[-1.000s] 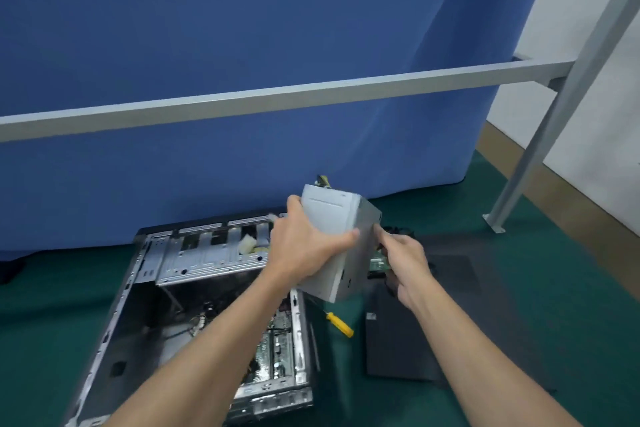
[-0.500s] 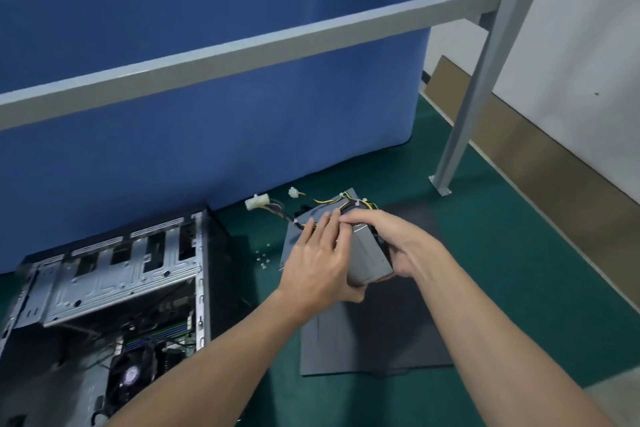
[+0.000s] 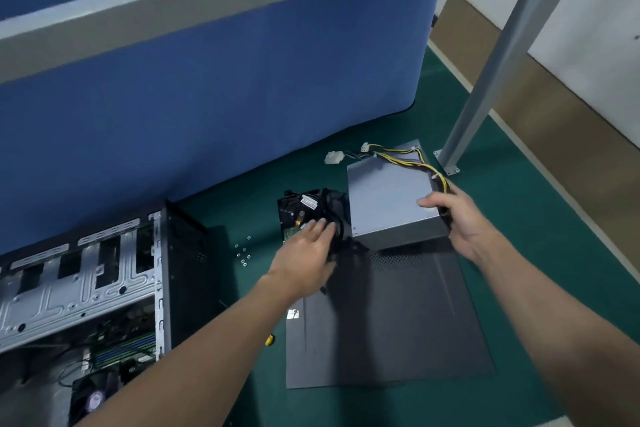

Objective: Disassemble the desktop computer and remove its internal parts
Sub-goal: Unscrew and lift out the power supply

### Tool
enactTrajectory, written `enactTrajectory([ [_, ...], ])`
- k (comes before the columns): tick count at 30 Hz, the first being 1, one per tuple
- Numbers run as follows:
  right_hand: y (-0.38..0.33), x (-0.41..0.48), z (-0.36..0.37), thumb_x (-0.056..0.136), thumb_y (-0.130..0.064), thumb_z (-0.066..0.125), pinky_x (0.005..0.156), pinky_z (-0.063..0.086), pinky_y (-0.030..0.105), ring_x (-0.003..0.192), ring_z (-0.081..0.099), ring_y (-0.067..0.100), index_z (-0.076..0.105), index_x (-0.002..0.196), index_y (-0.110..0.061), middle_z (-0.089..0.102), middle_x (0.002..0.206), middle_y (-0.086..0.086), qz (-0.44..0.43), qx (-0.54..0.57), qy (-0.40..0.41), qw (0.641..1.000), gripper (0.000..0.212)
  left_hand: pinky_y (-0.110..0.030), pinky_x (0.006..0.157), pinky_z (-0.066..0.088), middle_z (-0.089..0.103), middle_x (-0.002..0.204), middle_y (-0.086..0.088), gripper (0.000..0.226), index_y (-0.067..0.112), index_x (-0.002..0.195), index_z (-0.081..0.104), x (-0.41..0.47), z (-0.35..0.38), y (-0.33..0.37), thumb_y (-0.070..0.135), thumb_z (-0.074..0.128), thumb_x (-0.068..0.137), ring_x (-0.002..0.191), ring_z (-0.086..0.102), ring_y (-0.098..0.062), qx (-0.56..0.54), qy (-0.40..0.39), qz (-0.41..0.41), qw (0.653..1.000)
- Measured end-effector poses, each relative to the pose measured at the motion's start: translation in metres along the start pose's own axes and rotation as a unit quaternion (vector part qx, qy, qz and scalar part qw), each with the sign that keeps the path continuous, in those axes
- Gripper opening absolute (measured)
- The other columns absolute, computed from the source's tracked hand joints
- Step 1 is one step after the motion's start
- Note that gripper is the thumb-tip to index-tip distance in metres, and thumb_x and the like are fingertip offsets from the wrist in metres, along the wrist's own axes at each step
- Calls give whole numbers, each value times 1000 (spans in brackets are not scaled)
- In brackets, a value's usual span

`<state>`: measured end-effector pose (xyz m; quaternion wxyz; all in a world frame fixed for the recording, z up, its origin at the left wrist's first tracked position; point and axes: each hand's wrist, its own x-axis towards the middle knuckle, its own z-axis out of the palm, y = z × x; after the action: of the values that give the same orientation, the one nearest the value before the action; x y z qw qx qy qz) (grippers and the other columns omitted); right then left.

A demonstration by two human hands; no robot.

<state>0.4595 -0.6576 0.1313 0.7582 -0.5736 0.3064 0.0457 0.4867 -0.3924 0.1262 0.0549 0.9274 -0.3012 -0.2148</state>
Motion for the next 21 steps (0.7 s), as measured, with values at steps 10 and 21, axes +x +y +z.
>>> enactTrajectory([
  [10, 40, 33, -5, 72, 7, 54, 95, 43, 39, 104, 58, 25, 63, 113, -22, 68, 104, 1, 72, 49, -36, 996, 50, -46, 120, 11, -14, 161, -12, 85, 27, 155, -10, 35, 23, -33, 40, 52, 97, 148, -11, -32, -99, -199, -128, 967],
  [21, 57, 47, 6, 82, -5, 59, 76, 52, 34, 85, 69, 24, 67, 98, -13, 72, 100, 10, 86, 40, 31, 995, 20, -40, 119, 12, -19, 160, -10, 85, 23, 156, 0, 34, 43, -44, 39, 56, 94, 149, -11, -23, -100, -203, -122, 966],
])
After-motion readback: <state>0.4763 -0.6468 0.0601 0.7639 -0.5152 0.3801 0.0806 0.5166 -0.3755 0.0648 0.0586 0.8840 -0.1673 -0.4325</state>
